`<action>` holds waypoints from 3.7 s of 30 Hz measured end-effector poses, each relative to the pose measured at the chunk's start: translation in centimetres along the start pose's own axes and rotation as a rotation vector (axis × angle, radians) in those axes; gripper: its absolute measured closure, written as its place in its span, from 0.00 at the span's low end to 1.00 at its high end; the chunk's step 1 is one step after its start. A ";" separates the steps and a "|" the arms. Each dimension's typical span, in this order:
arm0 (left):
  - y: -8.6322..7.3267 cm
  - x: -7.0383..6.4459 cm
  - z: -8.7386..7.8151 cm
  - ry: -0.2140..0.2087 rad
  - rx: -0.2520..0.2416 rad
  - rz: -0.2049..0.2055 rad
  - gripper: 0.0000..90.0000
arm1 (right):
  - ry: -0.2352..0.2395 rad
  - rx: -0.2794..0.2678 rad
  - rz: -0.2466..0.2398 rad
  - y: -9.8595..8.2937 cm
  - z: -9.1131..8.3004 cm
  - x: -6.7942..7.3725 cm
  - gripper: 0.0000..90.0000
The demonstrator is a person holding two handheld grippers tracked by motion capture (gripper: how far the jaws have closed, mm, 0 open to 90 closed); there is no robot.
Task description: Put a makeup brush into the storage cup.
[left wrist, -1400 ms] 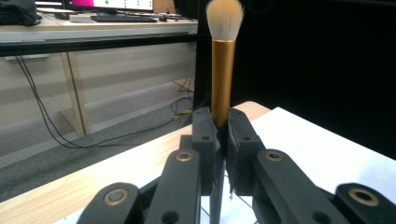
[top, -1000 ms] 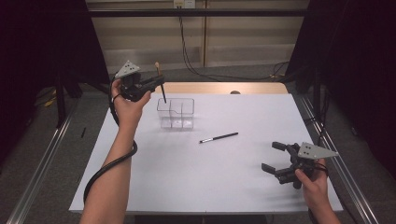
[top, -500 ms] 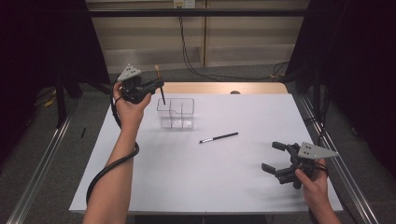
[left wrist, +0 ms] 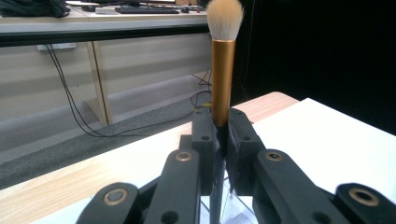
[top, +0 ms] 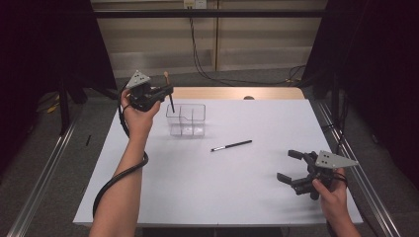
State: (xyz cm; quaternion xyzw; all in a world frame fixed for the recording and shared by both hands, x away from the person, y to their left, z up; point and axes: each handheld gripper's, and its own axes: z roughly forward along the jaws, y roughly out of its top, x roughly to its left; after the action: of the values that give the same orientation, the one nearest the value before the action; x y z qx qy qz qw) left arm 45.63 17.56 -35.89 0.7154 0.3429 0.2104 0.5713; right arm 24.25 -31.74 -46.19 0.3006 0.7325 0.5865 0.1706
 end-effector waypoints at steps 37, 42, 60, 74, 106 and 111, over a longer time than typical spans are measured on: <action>-2.4 0.1 0.8 -0.003 0.025 -0.019 0.93 | 0.002 0.000 -0.001 0.0 0.0 0.0 0.03; -2.7 0.0 0.9 -0.005 0.025 -0.029 0.93 | 0.003 0.000 -0.002 0.0 0.1 0.1 0.03; -3.0 -0.1 1.0 -0.016 0.033 -0.026 0.93 | 0.005 0.001 -0.001 0.0 0.1 0.0 0.03; -3.3 0.1 1.0 -0.045 0.040 -0.065 0.80 | 0.005 0.000 -0.005 0.0 0.1 0.1 0.03; -5.4 -1.4 -1.4 -0.117 -0.002 -0.097 0.08 | 0.002 0.004 -0.007 0.0 0.2 0.3 0.03; -5.7 -1.8 -2.0 -0.139 -0.004 -0.073 0.03 | 0.002 0.004 -0.010 0.1 0.1 0.3 0.03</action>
State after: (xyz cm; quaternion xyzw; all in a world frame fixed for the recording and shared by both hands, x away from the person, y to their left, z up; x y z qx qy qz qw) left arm 41.62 18.19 -40.72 0.7142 0.3280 0.1398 0.6024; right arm 24.14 -31.45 -46.14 0.2968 0.7354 0.5844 0.1721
